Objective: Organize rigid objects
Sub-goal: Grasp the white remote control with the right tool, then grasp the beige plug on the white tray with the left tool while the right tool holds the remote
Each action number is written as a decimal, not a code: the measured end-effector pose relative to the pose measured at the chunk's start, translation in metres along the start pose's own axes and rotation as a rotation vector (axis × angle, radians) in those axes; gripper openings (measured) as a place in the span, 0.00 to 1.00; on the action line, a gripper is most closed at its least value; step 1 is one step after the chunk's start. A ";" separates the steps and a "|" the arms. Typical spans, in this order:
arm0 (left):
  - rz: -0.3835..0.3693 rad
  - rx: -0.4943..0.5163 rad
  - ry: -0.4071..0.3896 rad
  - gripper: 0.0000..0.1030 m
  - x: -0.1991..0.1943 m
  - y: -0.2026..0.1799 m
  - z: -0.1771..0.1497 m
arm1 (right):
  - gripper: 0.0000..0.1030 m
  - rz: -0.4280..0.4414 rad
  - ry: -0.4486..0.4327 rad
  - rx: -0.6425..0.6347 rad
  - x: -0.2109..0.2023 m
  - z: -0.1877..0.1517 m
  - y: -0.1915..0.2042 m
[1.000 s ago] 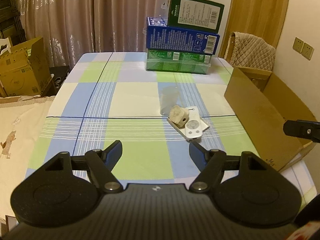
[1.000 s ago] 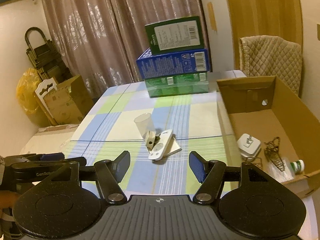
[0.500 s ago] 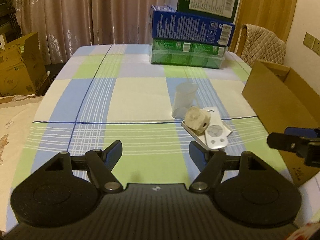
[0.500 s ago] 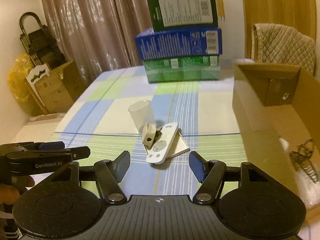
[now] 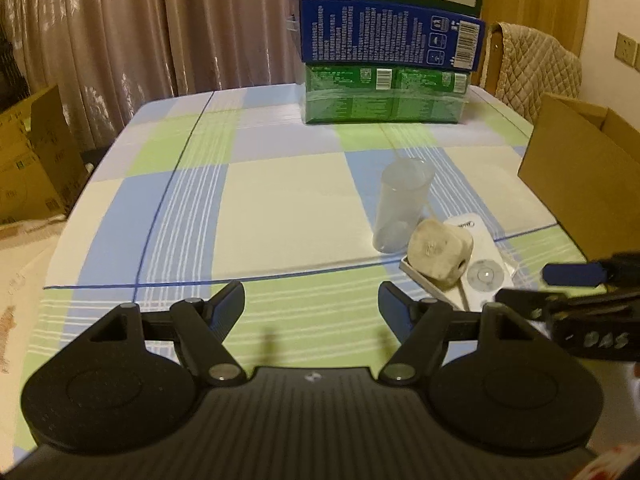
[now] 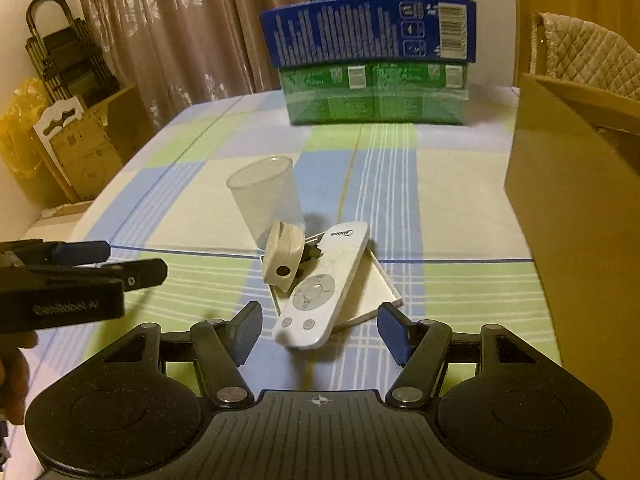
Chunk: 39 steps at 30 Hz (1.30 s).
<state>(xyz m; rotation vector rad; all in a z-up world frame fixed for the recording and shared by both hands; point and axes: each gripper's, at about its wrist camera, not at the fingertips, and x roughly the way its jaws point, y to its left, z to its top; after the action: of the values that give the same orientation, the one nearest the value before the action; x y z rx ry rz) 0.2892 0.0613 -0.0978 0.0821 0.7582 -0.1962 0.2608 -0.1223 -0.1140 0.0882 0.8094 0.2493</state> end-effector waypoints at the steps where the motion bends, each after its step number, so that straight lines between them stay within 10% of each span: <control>1: -0.007 -0.015 0.001 0.68 0.001 0.001 0.001 | 0.60 -0.002 0.002 0.000 0.004 0.001 0.000; 20: -0.047 -0.059 0.010 0.68 0.006 0.003 0.003 | 0.47 -0.063 0.043 -0.092 0.046 0.009 0.009; 28: -0.093 -0.070 0.008 0.68 0.012 0.004 0.003 | 0.12 -0.068 0.041 -0.047 0.039 0.009 0.000; 39: -0.209 0.076 -0.026 0.68 0.021 -0.032 0.004 | 0.12 -0.082 -0.006 0.037 -0.002 -0.002 -0.034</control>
<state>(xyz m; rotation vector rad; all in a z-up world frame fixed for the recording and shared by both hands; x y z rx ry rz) 0.3002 0.0261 -0.1093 0.0724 0.7331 -0.4240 0.2645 -0.1563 -0.1193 0.0899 0.8100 0.1568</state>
